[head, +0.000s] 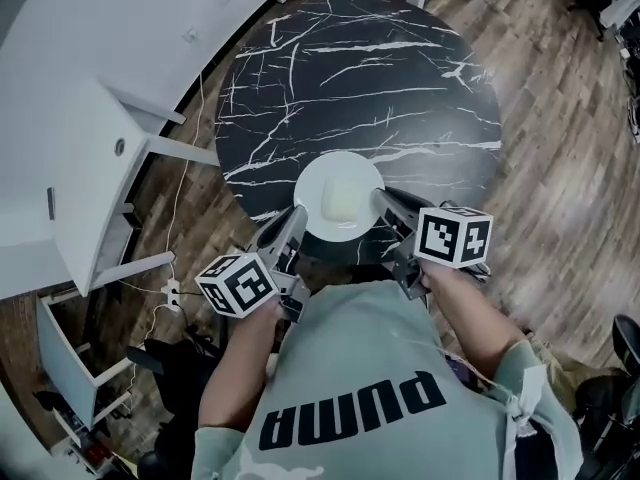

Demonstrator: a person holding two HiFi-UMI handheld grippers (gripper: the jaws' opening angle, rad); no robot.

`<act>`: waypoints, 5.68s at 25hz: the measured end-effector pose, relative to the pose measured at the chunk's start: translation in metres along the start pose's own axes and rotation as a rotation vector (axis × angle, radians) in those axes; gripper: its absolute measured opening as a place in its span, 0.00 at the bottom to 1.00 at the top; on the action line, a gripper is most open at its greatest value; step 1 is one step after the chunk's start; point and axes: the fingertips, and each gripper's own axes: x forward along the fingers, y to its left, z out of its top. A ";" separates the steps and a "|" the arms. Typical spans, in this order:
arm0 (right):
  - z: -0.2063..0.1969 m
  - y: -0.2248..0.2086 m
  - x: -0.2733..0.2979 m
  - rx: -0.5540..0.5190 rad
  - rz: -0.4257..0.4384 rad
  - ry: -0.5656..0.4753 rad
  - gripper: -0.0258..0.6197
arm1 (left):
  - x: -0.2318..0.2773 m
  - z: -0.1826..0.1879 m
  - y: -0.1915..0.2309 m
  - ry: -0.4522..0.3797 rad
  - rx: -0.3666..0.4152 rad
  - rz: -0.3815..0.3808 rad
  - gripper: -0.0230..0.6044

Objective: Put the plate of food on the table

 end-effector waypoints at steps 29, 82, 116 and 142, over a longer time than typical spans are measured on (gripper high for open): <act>-0.026 -0.167 0.086 0.090 -0.320 0.016 0.12 | 0.169 -0.073 0.140 0.357 0.086 0.093 0.11; -0.139 0.154 0.056 -0.261 -0.623 -0.457 0.05 | -0.134 0.023 0.108 0.309 0.810 -0.512 0.05; -0.341 0.192 -0.085 -0.307 -0.623 -0.608 0.05 | -0.253 -0.145 0.044 0.228 0.992 -0.437 0.05; -0.317 0.243 -0.036 -0.346 -0.750 -0.654 0.05 | -0.265 -0.085 0.074 0.203 1.002 -0.542 0.05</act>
